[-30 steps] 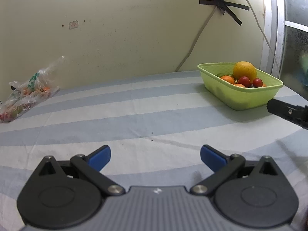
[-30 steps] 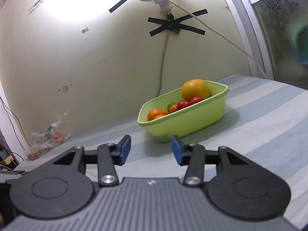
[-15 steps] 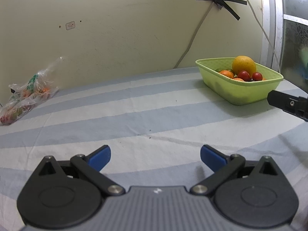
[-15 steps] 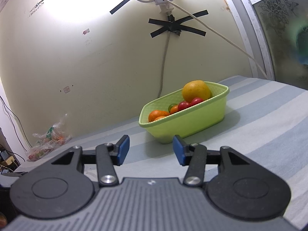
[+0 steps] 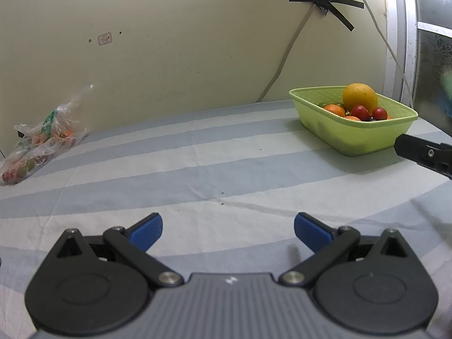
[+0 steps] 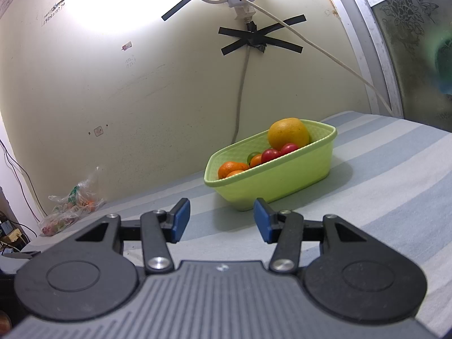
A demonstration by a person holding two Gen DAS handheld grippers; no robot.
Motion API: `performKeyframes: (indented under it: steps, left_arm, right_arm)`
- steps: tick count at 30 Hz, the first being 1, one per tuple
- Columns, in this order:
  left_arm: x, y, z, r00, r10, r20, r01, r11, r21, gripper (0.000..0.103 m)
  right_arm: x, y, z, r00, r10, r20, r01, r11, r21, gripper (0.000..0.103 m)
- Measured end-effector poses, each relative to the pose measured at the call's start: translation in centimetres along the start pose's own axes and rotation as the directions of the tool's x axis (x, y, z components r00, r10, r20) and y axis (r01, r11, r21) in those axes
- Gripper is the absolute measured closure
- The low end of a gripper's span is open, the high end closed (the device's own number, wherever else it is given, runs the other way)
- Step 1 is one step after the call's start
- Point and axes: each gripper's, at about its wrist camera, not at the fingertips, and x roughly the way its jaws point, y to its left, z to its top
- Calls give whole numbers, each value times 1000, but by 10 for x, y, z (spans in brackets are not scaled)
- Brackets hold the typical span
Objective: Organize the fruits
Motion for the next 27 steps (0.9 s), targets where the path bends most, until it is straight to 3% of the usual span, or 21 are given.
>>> performKeyframes:
  steps: [27]
  left_arm:
    - [1, 5, 3, 1000, 4, 4, -4, 1000, -19, 0]
  right_arm:
    - [0, -1, 0, 1000, 4, 1, -4, 1000, 2, 50]
